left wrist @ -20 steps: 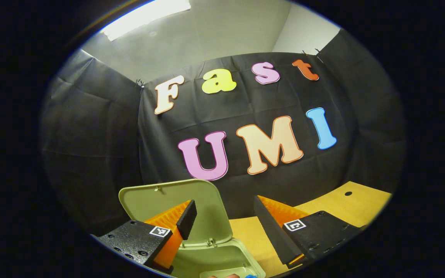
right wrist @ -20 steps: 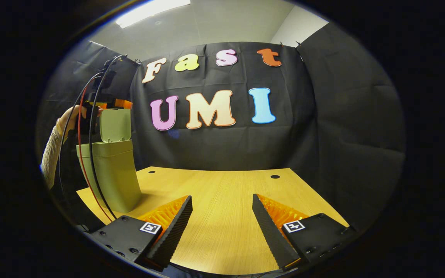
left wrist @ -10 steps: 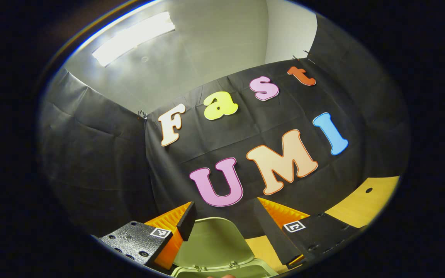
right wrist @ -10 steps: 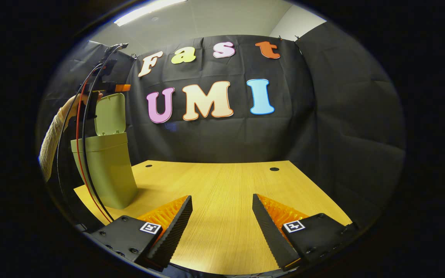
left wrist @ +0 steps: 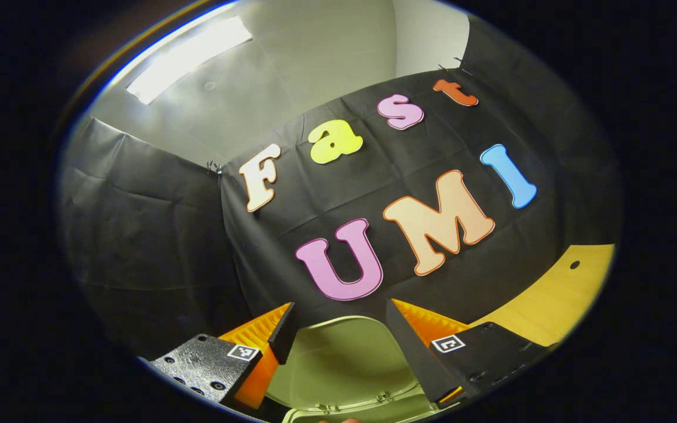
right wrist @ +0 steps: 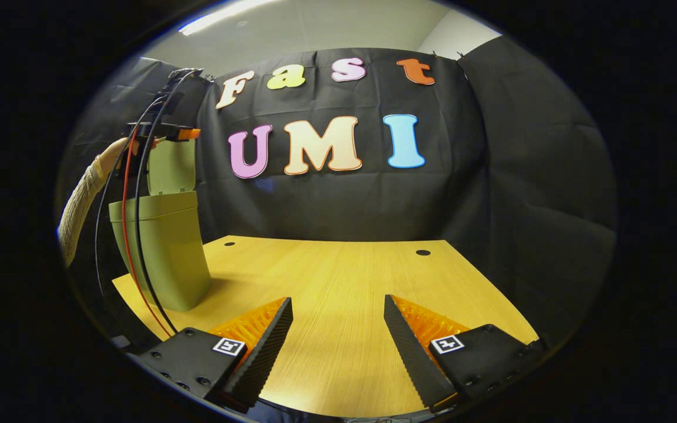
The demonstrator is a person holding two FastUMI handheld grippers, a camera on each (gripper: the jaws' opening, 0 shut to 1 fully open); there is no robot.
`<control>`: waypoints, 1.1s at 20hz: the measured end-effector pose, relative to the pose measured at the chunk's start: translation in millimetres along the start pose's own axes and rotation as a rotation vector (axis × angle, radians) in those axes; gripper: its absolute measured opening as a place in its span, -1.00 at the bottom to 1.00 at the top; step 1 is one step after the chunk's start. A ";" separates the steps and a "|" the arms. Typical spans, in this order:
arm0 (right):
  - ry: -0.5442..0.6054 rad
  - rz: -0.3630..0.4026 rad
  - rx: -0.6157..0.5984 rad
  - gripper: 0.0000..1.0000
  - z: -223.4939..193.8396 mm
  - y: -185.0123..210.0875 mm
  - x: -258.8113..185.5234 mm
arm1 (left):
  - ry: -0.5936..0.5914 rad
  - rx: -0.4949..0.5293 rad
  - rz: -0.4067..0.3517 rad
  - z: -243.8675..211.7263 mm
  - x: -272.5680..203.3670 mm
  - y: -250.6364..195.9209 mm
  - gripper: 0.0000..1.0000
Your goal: Press the lid of the desktop garbage bin to open it, pick up the crumpled paper on the desktop and throw it into the bin, then pick up the pop can on the desktop and drop it into the bin, and finally close the garbage bin lid.
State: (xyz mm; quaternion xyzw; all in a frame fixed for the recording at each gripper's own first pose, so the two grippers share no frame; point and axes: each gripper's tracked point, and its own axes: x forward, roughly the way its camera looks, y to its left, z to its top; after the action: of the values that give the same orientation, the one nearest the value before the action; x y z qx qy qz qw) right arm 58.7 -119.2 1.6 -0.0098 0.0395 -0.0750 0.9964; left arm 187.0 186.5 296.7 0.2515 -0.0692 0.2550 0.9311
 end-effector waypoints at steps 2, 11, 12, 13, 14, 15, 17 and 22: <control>-0.011 -0.006 0.013 0.96 2.5 -4.0 -3.3 | 0.019 -0.008 -0.017 -3.2 -5.1 -4.0 0.66; -0.037 -0.002 0.040 0.96 10.6 -11.6 -8.1 | 0.012 -0.166 -0.129 5.2 -76.8 -13.8 0.87; -0.036 0.003 0.040 0.96 9.8 -10.4 -7.3 | 0.008 -0.190 -0.147 4.4 -86.9 -15.2 0.87; -0.034 0.007 0.039 0.96 8.8 -8.7 -6.8 | 0.006 -0.214 -0.157 2.8 -94.5 -15.7 0.87; -0.032 0.011 0.035 0.96 8.2 -7.1 -5.6 | 0.008 -0.240 -0.172 0.1 -102.0 -16.3 0.85; -0.031 0.015 0.030 0.96 7.8 -5.0 -5.8 | 0.005 -0.261 -0.190 -0.6 -109.3 -19.0 0.83; -0.029 0.026 0.020 0.96 7.9 0.7 -5.5 | 0.011 -0.303 -0.223 -6.4 -124.2 -23.7 1.00; -0.032 0.044 -0.001 0.96 7.5 9.1 -6.1 | 0.049 -0.374 -0.252 -27.2 -147.8 -22.7 0.83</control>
State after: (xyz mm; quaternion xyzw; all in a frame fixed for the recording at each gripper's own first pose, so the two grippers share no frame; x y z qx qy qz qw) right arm 54.6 -109.2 9.2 -0.0108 0.0240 -0.0529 0.9983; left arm 71.4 118.2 225.4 0.0749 -0.0608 0.1252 0.9874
